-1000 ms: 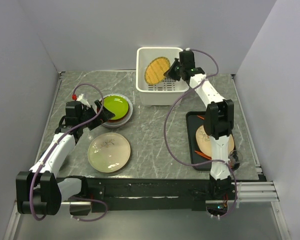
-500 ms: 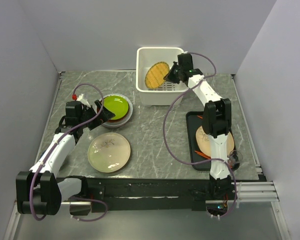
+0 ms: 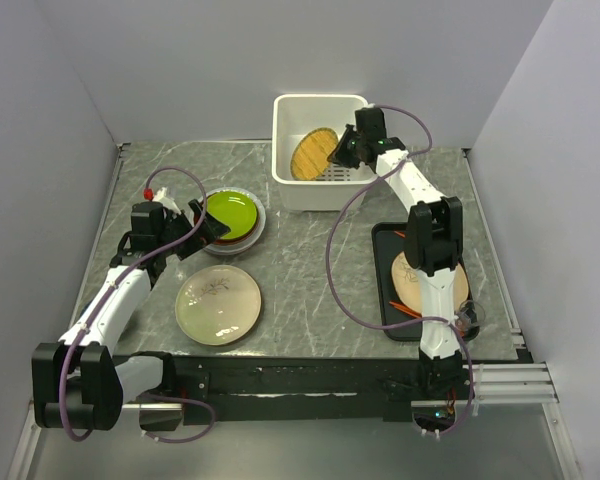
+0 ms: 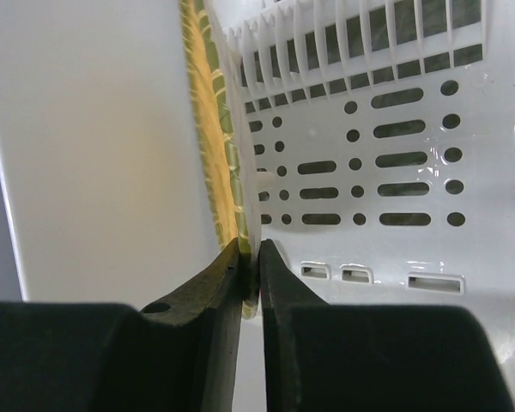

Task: Place the plates into the plastic bin on the countertop
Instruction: Place the plate in the plastic bin.

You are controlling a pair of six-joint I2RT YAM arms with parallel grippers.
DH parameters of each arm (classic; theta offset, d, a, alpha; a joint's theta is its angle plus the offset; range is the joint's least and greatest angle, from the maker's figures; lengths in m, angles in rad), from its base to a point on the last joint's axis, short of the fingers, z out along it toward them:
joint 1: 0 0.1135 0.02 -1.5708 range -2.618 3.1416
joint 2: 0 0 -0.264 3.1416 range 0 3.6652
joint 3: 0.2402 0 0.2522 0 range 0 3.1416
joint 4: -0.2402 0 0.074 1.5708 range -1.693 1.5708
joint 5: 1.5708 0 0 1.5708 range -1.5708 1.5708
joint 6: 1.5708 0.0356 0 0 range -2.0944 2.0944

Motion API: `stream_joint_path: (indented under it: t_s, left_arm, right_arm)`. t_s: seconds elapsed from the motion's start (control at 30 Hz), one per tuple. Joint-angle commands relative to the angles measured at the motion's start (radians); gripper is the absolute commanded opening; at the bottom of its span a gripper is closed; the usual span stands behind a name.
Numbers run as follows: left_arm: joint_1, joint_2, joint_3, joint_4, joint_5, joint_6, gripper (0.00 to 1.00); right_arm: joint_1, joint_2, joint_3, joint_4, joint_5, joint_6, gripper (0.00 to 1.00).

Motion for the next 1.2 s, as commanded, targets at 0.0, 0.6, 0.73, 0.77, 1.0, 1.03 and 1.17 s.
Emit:
stream_joint_path:
  t_s: [0.0,0.6,0.73,0.77,1.0,1.03,1.17]
  left_arm:
    - [0.0,-0.024,-0.004,0.053,0.018,-0.014,0.99]
    - [0.0,-0.044,-0.019,0.053,0.017,-0.016,0.99]
    - [0.0,-0.046,-0.019,0.049,0.015,-0.016,0.99]
    - [0.0,-0.047,-0.019,0.049,0.017,-0.016,0.99]
    - [0.0,-0.056,-0.016,0.041,0.017,-0.017,0.99]
    - [0.0,-0.058,-0.016,0.041,0.018,-0.017,0.99]
    - [0.0,-0.062,-0.013,0.037,0.015,-0.016,0.99]
  right_arm:
    - [-0.009,-0.029,0.005,0.052,-0.016,-0.016,0.25]
    - [-0.01,-0.073,-0.046,0.075,-0.02,-0.024,0.44]
    - [-0.01,-0.102,-0.067,0.084,-0.01,-0.028,0.54]
    - [-0.009,-0.118,-0.07,0.086,-0.007,-0.028,0.59]
    - [-0.01,-0.188,-0.108,0.135,0.03,-0.037,0.75]
    - [-0.01,-0.193,-0.113,0.147,0.033,-0.037,0.77]
    - [-0.01,-0.239,-0.151,0.224,-0.006,-0.043,0.78]
